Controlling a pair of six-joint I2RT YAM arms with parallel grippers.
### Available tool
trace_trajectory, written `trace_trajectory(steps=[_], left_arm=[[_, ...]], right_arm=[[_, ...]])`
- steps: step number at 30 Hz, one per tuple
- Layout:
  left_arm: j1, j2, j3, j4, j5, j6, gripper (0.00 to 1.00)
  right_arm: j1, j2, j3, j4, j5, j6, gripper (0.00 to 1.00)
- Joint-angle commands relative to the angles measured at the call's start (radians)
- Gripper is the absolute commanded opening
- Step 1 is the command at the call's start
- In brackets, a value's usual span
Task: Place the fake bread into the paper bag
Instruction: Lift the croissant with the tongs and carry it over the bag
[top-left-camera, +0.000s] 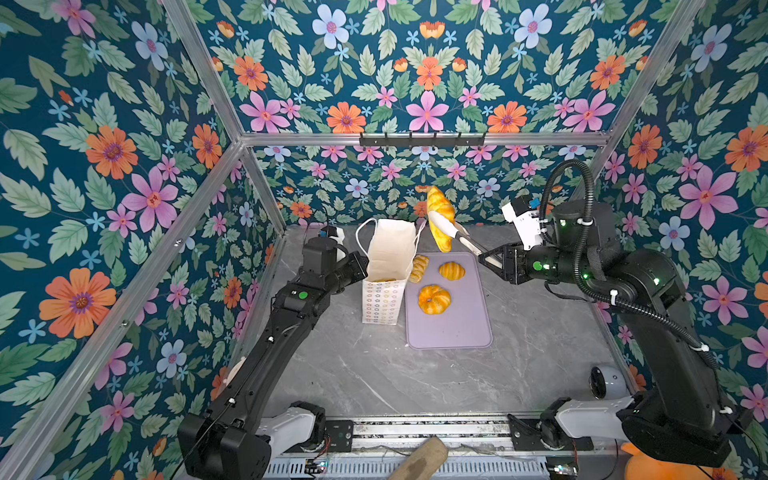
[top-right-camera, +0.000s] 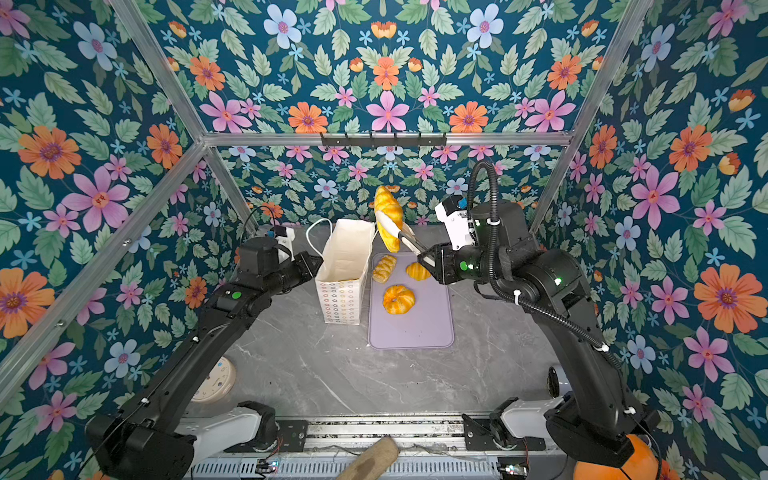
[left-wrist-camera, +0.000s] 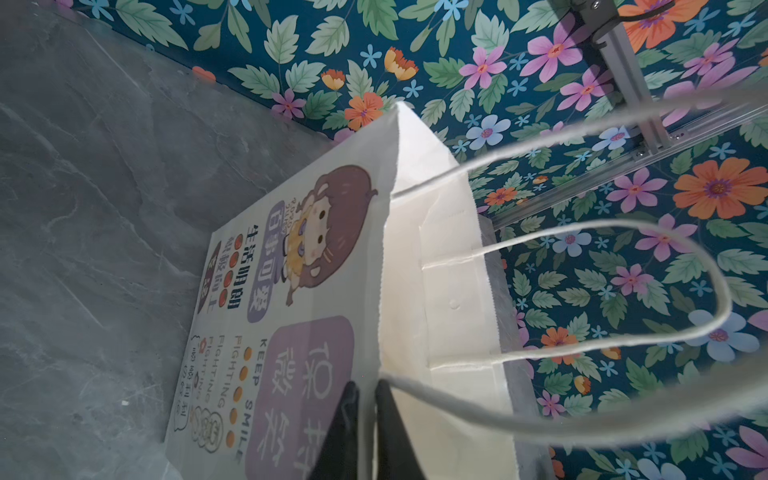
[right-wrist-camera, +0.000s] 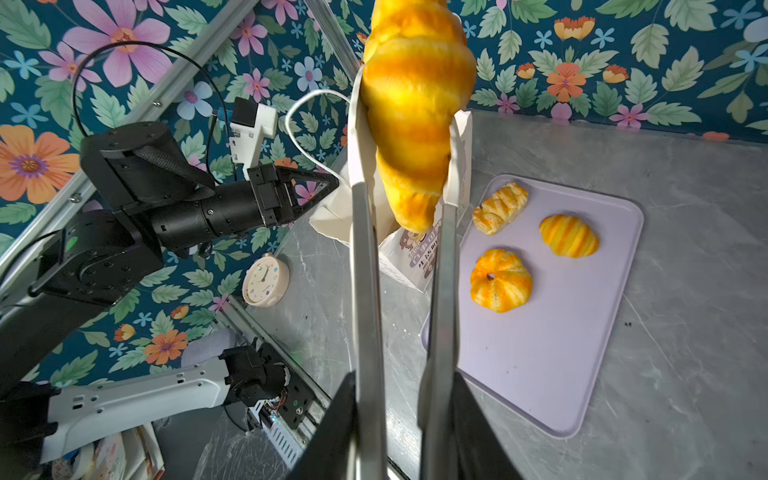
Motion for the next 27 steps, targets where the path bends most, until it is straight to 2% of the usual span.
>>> trace_trajectory(steps=[1,5,15,19,27], left_arm=[[0.001,0.003,0.022,-0.046,-0.04,0.03,0.24],[0.001,0.011,0.048,-0.09,-0.071,0.052,0.3],[0.002,0.038,0.141,-0.264,-0.248,0.188,0.45],[0.0,0.05,0.14,-0.275,-0.253,0.224,0.45],[0.001,0.052,0.116,-0.223,-0.229,0.223,0.43]], right_arm=[[0.009,0.003,0.01,0.093,-0.043,0.05,0.32],[0.042,0.011,0.012,0.14,-0.052,0.082,0.31],[0.157,0.052,0.02,0.221,0.015,0.123,0.31],[0.213,0.087,0.036,0.243,0.057,0.124,0.3],[0.344,0.204,0.137,0.241,0.25,0.094,0.3]])
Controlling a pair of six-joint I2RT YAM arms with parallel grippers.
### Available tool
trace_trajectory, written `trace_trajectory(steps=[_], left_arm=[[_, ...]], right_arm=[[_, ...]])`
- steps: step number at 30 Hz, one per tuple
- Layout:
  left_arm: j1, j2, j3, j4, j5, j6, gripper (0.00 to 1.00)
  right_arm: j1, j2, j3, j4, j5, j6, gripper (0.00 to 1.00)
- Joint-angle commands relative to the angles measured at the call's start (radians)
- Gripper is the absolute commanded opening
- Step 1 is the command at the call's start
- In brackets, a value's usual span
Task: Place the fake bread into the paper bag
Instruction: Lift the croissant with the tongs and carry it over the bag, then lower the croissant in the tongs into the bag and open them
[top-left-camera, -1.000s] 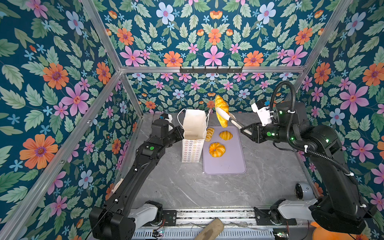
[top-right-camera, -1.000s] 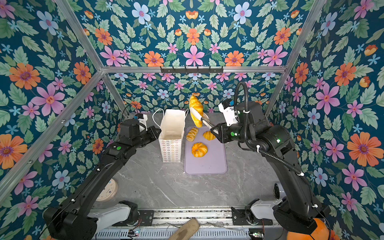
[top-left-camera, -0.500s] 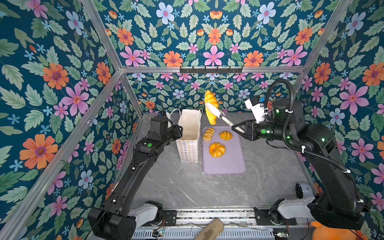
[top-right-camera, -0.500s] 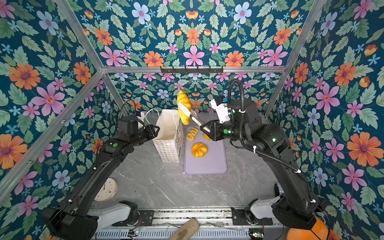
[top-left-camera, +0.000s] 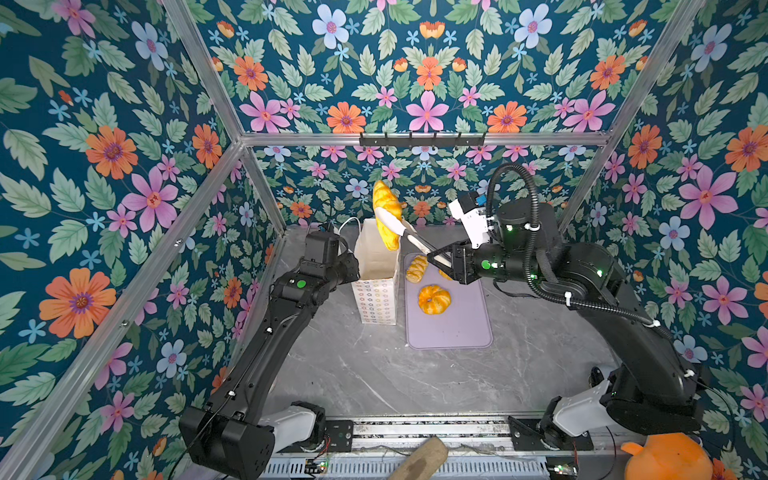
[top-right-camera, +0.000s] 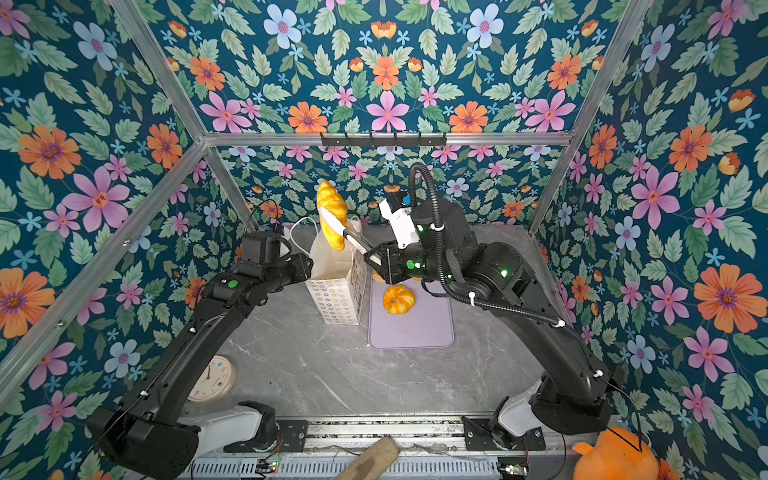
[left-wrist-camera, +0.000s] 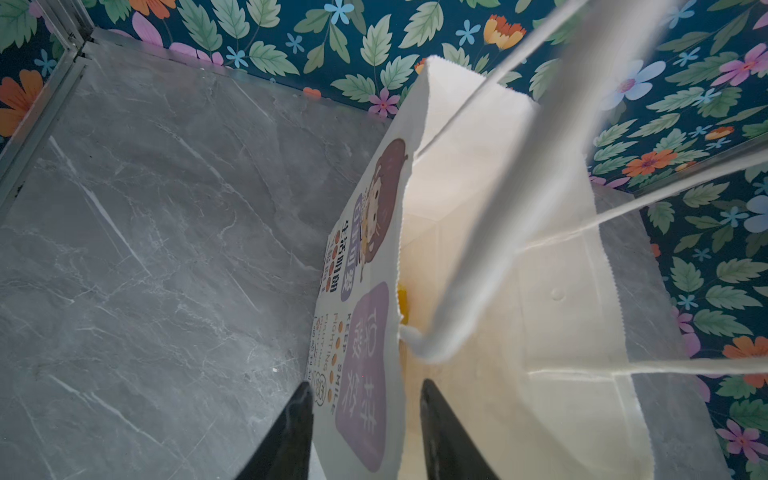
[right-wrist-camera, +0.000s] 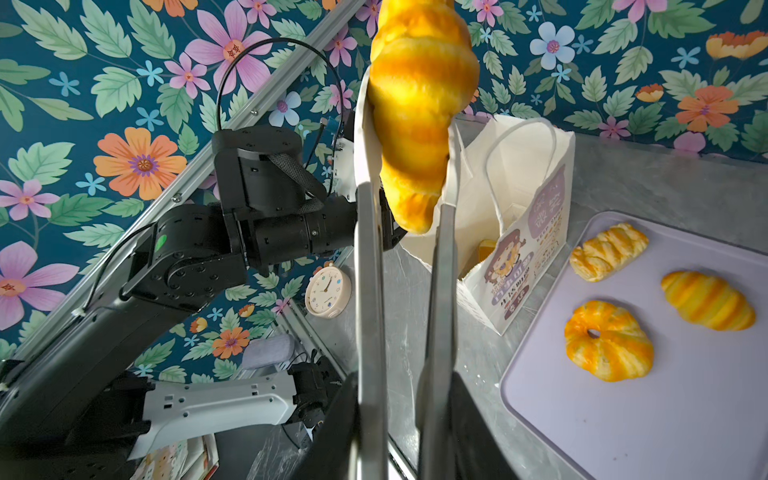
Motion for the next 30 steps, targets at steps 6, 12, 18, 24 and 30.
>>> trace_trajectory(steps=[6,12,18,24,30], left_arm=[[0.001,-0.002,-0.03,0.076,-0.008,-0.015,0.37],[0.001,-0.013,-0.048,0.118,0.008,-0.043,0.28],[0.002,-0.021,-0.055,0.125,0.013,-0.06,0.25],[0.001,-0.02,-0.062,0.138,0.03,-0.071,0.23],[0.002,-0.02,-0.064,0.138,0.031,-0.076,0.22]], right_arm=[[0.081,0.113,0.096,0.051,0.238,0.002,0.29],[0.099,0.204,0.152,0.002,0.355,0.06,0.29],[0.117,0.283,0.24,-0.082,0.402,0.109,0.29],[0.144,0.38,0.364,-0.178,0.426,0.132,0.29],[0.151,0.443,0.431,-0.251,0.449,0.165,0.29]])
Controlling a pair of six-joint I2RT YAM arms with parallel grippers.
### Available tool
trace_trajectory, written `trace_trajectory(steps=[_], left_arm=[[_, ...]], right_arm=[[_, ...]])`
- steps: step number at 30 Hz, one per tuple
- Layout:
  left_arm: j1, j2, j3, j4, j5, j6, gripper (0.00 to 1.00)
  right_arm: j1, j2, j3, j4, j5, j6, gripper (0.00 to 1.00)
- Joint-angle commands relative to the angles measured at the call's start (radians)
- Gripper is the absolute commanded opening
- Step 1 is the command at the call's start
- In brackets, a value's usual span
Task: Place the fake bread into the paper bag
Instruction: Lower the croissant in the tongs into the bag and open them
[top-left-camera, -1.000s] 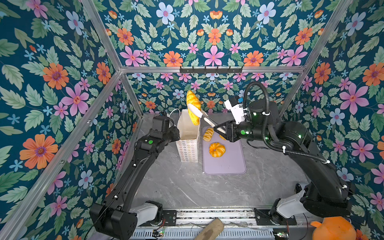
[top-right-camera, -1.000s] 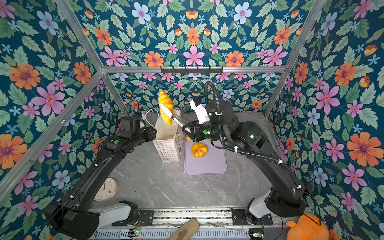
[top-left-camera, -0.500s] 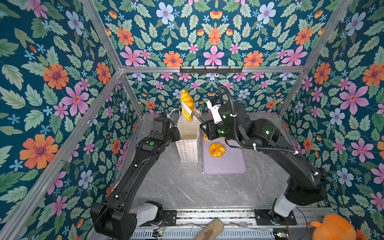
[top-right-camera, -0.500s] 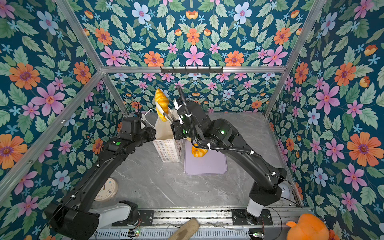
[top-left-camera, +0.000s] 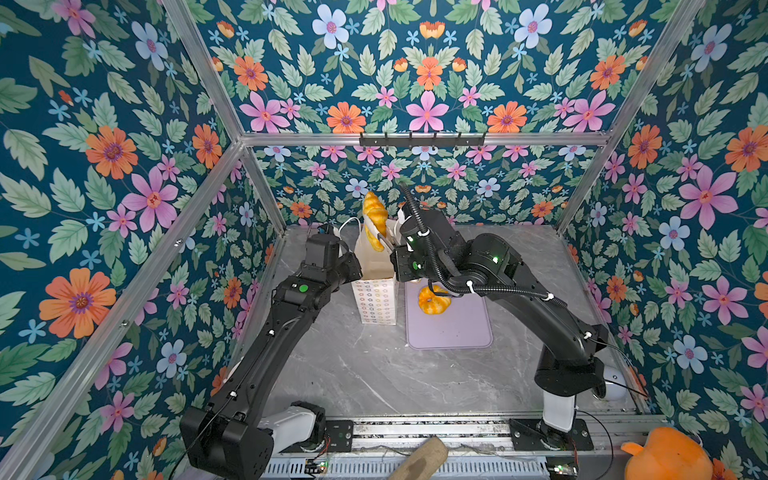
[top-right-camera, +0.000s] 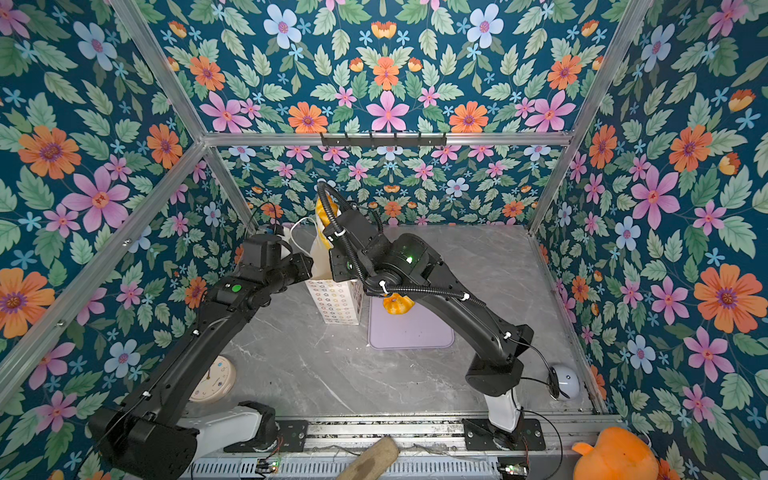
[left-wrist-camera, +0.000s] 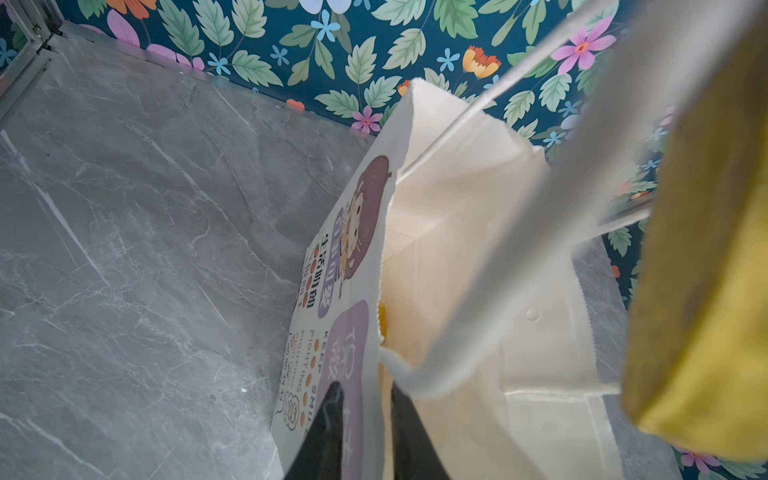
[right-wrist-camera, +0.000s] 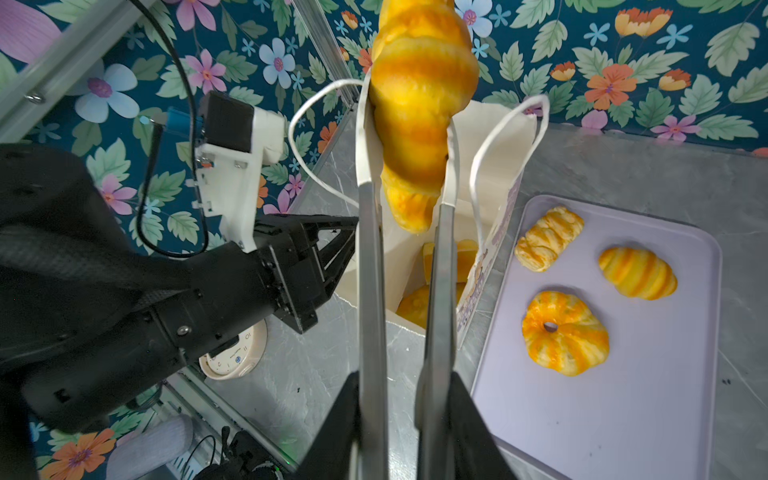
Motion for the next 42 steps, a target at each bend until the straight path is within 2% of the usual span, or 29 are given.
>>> trace_trajectory(steps=[1,14,23,42], left_arm=[[0.002,-0.005,-0.002,0.022,0.003,-0.006,0.22],[0.002,0.0,-0.003,0.028,0.013,-0.008,0.21],[0.002,0.001,-0.007,0.033,0.02,-0.013,0.19],[0.002,0.0,-0.017,0.033,0.019,-0.011,0.19]], right_arm=[[0.003,0.022,0.035,-0.05,0.044,0.039,0.29],[0.016,0.097,0.082,-0.135,0.013,0.102,0.28],[0.016,0.179,0.165,-0.199,-0.026,0.107,0.28],[-0.018,0.229,0.175,-0.198,-0.09,0.074,0.34]])
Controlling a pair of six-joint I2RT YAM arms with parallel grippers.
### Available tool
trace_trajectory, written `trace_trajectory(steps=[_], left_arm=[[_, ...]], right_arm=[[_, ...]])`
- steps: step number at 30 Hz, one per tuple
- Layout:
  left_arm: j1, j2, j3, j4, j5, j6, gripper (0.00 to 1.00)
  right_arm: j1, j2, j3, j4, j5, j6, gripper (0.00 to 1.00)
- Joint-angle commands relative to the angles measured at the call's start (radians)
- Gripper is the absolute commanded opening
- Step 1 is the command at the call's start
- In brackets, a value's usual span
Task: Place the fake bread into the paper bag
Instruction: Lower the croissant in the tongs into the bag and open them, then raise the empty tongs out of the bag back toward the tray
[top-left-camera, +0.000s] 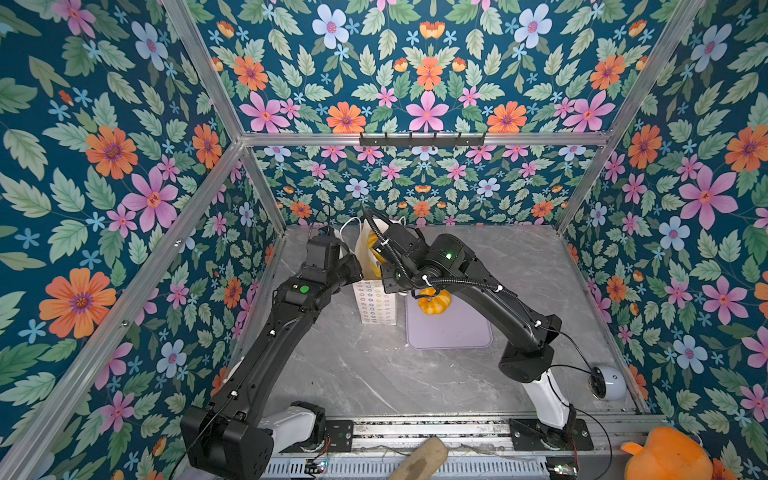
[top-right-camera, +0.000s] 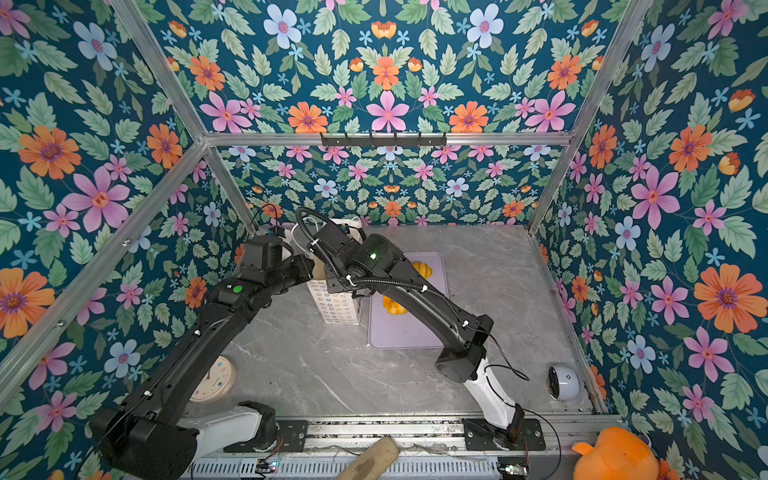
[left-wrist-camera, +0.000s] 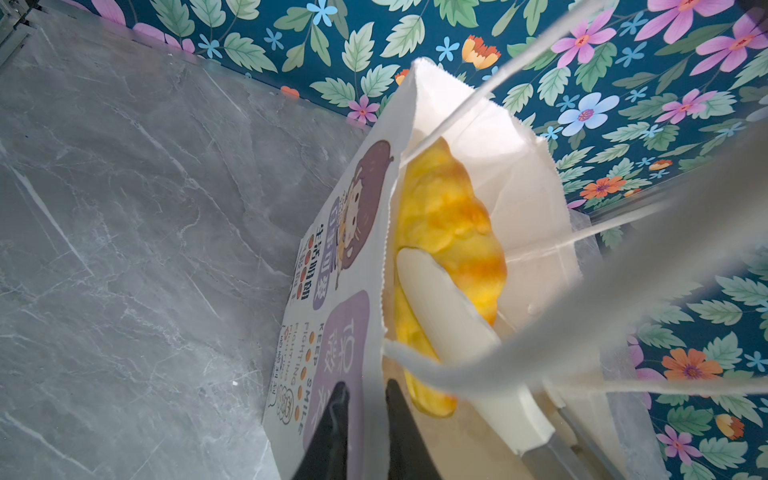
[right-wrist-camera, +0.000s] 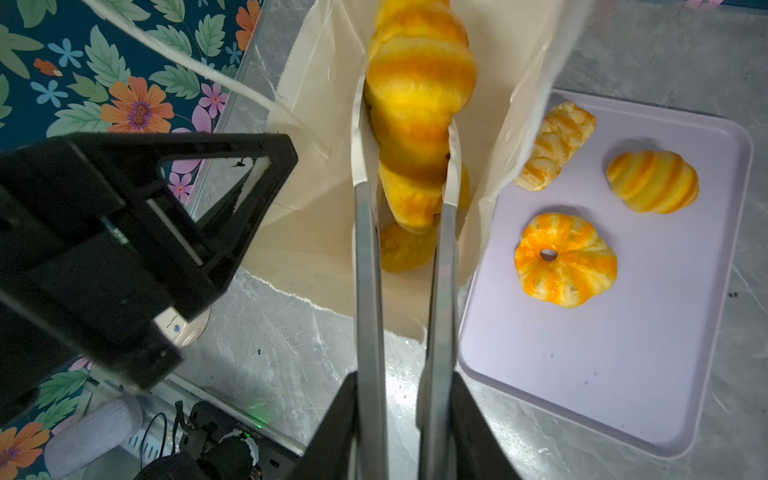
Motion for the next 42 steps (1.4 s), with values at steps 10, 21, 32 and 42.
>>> trace_trajectory(steps=[10,21,32,42], left_arm=[[0.0,0.005,0.004,0.02,0.005,0.002,0.18],[0.002,-0.006,0.009,0.015,-0.005,0.0,0.19],[0.002,-0.015,0.005,0.01,-0.007,-0.003,0.2],[0.002,-0.016,0.01,0.006,-0.012,-0.004,0.2]], right_arm=[[-0.002,-0.003,0.004,0.039,-0.051,-0.052,0.4],[-0.002,-0.043,-0.019,0.047,-0.054,-0.086,0.44],[-0.002,-0.067,0.002,0.023,-0.047,-0.115,0.47],[0.001,-0.165,0.027,0.028,-0.08,-0.18,0.46]])
